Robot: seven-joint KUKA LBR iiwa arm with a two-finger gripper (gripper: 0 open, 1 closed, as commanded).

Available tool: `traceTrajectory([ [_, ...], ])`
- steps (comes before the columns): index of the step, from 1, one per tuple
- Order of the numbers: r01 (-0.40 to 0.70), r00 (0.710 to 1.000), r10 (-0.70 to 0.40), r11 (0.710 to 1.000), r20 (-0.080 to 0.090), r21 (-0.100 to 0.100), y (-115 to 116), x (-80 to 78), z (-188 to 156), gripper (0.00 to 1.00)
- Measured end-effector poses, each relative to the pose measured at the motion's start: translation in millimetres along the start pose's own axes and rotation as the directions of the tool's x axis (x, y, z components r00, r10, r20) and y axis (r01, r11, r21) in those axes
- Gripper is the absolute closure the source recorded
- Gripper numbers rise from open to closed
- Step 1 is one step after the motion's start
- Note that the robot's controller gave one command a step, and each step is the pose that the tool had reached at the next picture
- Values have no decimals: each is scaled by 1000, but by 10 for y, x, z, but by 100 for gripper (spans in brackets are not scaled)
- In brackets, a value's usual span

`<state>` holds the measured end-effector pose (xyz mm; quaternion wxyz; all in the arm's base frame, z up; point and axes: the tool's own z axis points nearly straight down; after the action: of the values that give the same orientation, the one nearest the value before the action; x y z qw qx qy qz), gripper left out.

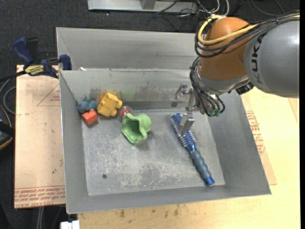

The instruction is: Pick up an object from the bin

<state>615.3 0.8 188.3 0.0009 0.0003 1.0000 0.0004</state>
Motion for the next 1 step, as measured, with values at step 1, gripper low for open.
traceTrajectory([
  [1, 83, 997, -83, 997, -5, -3, 655, -57, 559, 0],
])
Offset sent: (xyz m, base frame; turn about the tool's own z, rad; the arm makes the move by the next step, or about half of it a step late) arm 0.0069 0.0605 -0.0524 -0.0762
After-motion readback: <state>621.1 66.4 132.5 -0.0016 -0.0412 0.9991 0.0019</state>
